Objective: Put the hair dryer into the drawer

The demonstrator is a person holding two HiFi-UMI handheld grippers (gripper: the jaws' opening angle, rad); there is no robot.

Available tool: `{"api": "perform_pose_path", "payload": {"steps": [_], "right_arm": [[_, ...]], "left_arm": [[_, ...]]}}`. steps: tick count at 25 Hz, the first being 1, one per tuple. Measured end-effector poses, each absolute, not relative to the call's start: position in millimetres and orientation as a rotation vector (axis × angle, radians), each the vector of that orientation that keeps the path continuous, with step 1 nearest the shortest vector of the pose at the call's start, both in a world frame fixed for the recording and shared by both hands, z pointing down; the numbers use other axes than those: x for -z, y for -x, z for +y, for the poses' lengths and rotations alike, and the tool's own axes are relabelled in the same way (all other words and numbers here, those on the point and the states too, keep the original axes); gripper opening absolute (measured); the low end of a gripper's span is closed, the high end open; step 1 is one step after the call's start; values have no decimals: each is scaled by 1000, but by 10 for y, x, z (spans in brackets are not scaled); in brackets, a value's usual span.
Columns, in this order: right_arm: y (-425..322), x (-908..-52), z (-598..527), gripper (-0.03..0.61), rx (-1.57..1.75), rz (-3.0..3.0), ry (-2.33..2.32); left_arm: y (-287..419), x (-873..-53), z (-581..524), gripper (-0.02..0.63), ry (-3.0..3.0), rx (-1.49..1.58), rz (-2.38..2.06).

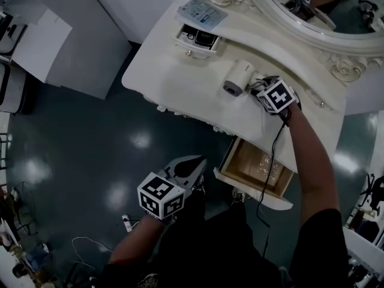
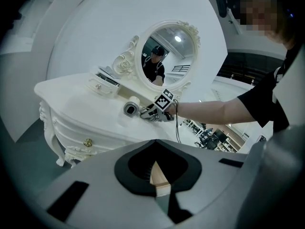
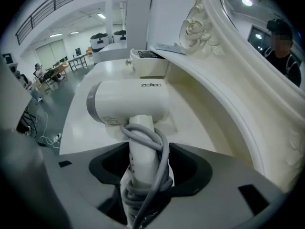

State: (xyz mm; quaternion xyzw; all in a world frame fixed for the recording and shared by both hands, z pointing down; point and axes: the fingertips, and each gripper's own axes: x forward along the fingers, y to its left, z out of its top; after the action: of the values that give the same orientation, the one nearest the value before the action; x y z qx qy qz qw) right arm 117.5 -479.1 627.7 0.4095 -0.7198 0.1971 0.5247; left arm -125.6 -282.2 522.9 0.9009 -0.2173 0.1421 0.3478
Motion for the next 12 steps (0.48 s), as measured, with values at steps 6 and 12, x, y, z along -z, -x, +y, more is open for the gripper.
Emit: {"api": "perform_pose_path", "payload": {"steps": [6, 12], "right_arm": [[-1147, -6278, -4780, 250, -485, -1736, -986], [-1071, -6212, -4725, 241, -403, -1756, -1029]], "left_arm": [[1164, -5183, -2836, 3, -2364, -386, -528], [1028, -5097, -2786, 3, -2406, -408, -477]]}}
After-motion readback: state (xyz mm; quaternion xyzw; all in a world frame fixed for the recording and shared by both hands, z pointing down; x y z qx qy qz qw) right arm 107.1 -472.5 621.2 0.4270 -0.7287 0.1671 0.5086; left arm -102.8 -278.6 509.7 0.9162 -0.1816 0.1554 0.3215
